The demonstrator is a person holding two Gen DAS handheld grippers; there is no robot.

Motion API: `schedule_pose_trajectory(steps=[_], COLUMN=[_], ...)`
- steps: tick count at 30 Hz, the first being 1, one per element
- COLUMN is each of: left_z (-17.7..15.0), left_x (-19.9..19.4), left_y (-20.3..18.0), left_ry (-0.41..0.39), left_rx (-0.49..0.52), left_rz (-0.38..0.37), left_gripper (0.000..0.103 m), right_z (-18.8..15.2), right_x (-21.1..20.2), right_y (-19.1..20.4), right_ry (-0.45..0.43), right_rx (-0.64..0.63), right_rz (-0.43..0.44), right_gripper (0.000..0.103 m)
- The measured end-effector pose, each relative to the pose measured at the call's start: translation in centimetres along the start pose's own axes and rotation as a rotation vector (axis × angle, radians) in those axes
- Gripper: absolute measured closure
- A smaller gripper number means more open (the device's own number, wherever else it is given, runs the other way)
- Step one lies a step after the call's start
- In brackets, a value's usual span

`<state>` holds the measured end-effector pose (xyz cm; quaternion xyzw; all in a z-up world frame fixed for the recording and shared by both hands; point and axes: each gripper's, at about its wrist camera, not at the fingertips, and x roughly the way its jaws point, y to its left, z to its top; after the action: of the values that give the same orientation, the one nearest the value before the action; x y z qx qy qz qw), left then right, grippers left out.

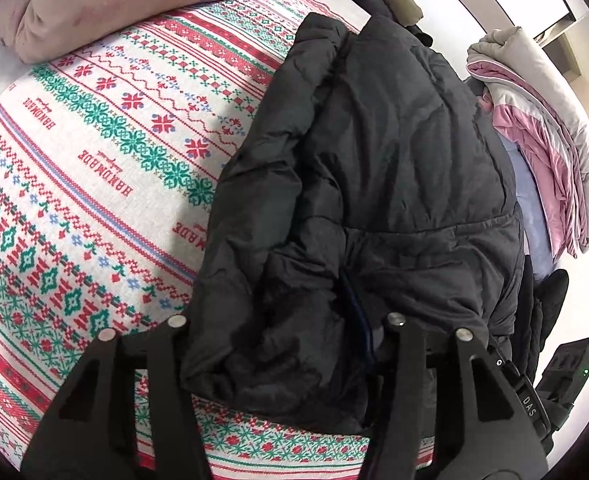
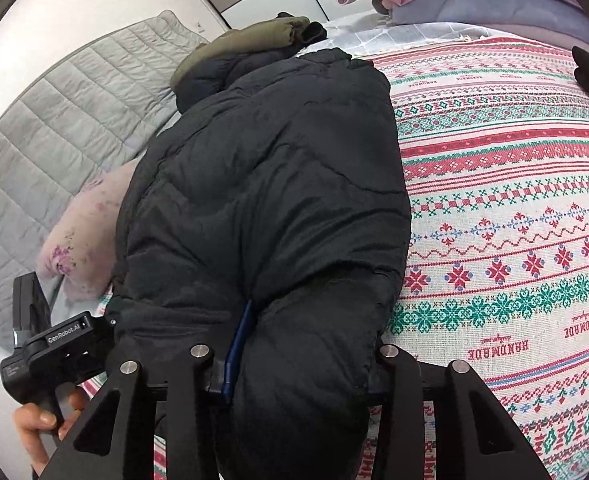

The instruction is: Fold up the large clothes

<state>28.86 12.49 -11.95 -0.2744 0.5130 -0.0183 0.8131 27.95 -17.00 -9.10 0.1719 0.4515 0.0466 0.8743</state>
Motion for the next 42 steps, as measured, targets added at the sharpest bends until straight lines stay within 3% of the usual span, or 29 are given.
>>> schedule_pose_trajectory(steps=[4, 9, 15, 18, 21, 27, 42], left_z=[-0.1, -0.1, 0.0, -0.2, -0.8, -1.7, -3.5], left_x=[-0.2, -1.0, -1.9, -2.8, -3.2, -2.8, -3.7], left_y=[-0.3, -1.1, -0.9, -1.6, -2.8, -4.2, -8.0], left_ry=[-0.013, -0.042, -0.068, -0.104, -0.129, -0.137, -0.186], left_rx=[0.02, 0.047, 0.047, 0.09, 0.147, 0.19, 0.252], left_rz=[0.013, 0.027, 0.009, 0.012, 0.029, 0.012, -0.046], left_gripper=[0.055, 0.074, 0.08, 0.083, 0.084, 0.085, 0.087], right_z=[0.0, -0.1, -0.5, -0.8, -1.1, -1.0, -0.5], right_x=[-0.6, -1.4, -2.4, -3.1, -4.1, -4.7, -9.4], right_y=[-0.4, 1.0, 2.5, 3.5, 4.6, 3.7, 3.5], right_ry=[-0.013, -0.059, -0.103, -0.149, -0.206, -0.226, -0.387], right_rx=[-0.01, -0.071, -0.134, -0.196, -0.267, -0.282, -0.343], right_rz=[0.004, -0.015, -0.047, -0.107, -0.174, -0.251, -0.344], right_gripper=[0.067, 0.074, 0.077, 0.078, 0.079, 0.079, 0.082])
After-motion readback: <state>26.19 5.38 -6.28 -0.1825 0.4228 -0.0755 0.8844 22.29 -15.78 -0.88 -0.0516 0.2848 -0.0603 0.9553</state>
